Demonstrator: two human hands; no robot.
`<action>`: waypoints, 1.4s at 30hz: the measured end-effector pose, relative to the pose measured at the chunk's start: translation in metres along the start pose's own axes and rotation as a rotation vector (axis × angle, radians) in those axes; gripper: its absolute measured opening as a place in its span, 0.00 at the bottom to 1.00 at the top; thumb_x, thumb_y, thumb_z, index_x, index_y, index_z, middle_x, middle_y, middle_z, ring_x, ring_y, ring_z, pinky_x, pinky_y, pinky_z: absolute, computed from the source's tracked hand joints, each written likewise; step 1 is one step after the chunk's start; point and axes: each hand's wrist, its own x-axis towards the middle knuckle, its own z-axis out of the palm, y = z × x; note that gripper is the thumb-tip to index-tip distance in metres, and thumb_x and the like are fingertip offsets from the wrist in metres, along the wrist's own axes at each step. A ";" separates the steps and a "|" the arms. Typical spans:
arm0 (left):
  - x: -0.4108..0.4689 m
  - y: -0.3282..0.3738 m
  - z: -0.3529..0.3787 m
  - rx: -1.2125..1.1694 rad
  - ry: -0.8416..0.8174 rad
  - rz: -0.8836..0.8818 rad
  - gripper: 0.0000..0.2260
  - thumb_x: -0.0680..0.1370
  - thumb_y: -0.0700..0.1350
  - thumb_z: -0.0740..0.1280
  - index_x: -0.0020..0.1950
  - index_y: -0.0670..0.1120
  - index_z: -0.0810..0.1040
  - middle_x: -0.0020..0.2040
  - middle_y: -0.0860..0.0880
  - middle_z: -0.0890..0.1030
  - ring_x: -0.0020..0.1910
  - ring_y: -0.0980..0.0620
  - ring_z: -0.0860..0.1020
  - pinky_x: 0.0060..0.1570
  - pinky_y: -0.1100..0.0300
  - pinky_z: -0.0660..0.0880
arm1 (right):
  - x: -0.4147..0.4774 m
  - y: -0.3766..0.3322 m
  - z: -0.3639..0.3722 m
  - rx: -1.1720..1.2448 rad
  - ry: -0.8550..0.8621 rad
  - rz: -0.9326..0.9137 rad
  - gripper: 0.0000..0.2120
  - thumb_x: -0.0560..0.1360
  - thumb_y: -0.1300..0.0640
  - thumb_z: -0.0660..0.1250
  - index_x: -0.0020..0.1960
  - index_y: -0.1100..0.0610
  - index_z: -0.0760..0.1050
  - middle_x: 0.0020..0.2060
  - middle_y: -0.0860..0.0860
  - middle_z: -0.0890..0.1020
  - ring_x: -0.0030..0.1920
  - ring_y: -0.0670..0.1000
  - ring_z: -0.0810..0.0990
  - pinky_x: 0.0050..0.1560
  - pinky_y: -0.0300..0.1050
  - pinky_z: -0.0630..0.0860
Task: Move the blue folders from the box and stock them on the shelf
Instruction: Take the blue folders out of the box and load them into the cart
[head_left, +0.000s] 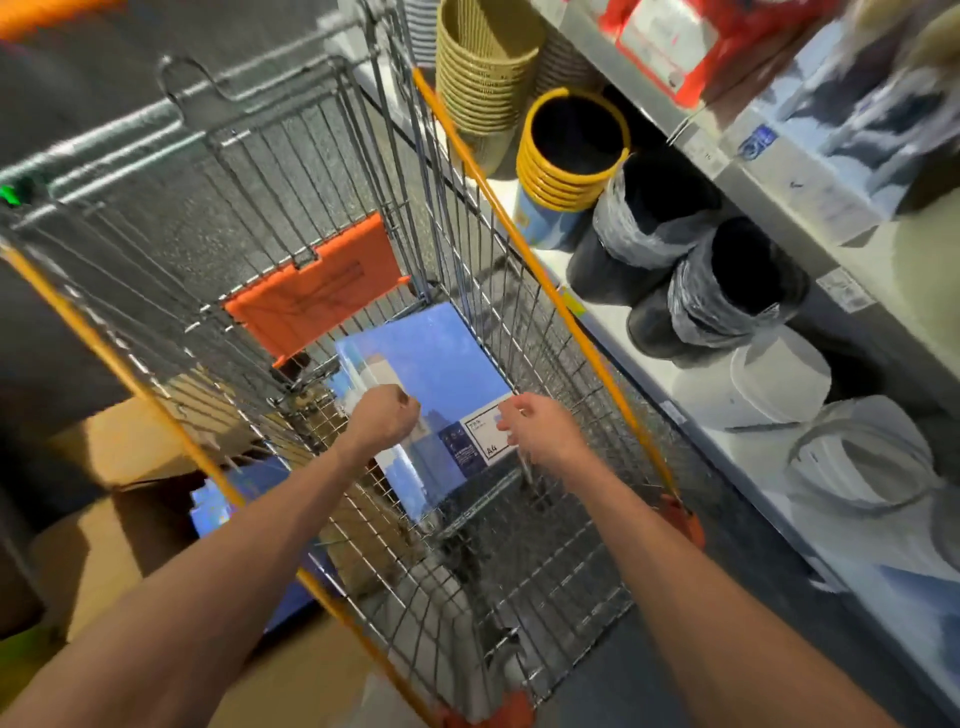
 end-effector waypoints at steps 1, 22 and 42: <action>-0.018 0.006 -0.003 -0.025 0.035 0.040 0.13 0.83 0.47 0.63 0.54 0.38 0.81 0.51 0.40 0.83 0.51 0.42 0.80 0.50 0.55 0.73 | -0.014 -0.002 -0.003 -0.005 0.019 -0.038 0.14 0.80 0.51 0.60 0.54 0.58 0.80 0.51 0.56 0.85 0.52 0.58 0.83 0.59 0.59 0.78; -0.396 -0.109 0.028 -0.388 0.619 0.027 0.09 0.82 0.48 0.64 0.49 0.46 0.82 0.45 0.49 0.85 0.42 0.53 0.84 0.47 0.53 0.79 | -0.275 0.019 0.128 0.029 -0.193 -0.623 0.16 0.80 0.53 0.60 0.46 0.66 0.78 0.42 0.63 0.82 0.43 0.62 0.80 0.47 0.58 0.77; -0.333 -0.395 0.013 -0.749 0.427 -0.268 0.08 0.82 0.50 0.64 0.49 0.48 0.79 0.44 0.50 0.84 0.43 0.53 0.83 0.46 0.51 0.82 | -0.216 -0.028 0.408 -0.561 -0.404 -0.375 0.15 0.83 0.53 0.58 0.54 0.62 0.79 0.49 0.56 0.81 0.47 0.55 0.77 0.44 0.46 0.67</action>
